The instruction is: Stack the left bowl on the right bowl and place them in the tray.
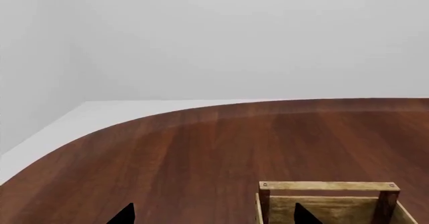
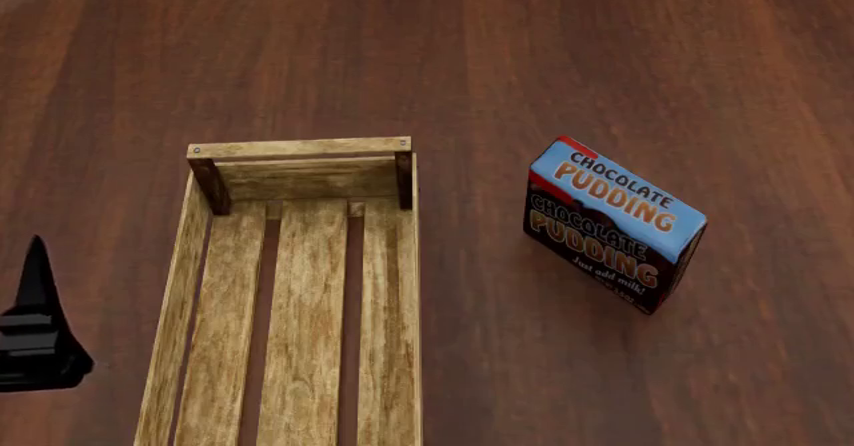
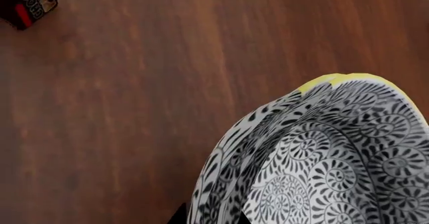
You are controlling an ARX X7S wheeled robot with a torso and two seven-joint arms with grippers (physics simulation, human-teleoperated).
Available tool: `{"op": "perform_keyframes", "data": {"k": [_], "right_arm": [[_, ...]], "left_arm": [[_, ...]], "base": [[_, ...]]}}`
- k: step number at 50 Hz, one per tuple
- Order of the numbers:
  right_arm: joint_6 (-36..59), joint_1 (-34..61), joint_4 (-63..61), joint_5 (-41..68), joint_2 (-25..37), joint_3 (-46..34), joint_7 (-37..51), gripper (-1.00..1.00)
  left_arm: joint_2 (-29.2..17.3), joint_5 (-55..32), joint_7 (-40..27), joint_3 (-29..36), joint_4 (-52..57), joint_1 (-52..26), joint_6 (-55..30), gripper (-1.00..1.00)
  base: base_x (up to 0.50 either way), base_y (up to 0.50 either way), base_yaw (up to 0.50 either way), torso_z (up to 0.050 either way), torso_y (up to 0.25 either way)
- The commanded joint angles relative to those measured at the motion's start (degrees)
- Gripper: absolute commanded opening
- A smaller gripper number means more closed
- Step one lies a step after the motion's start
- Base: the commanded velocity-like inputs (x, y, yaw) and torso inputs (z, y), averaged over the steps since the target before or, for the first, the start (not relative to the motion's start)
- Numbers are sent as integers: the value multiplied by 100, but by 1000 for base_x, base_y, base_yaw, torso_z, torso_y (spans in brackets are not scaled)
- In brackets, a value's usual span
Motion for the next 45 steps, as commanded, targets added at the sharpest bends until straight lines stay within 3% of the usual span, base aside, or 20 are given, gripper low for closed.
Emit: {"op": "perform_keyframes", "data": {"k": [1, 24, 45], "right_arm": [[409, 568, -223, -66, -60, -199, 206, -100], [1367, 2235, -285, 279, -599, -1092, 681, -100], [1579, 4298, -101, 1440, -905, -2808, 1560, -100]], "left_arm": [[-13, -66, -25, -66, 31, 9, 6, 100], [-63, -226, -49, -227, 114, 43, 39, 100], [-117, -409, -83, -407, 178, 77, 31, 100]], "base": [[0, 0, 0, 0, 0], [0, 0, 0, 0, 0], [0, 0, 0, 0, 0]]}}
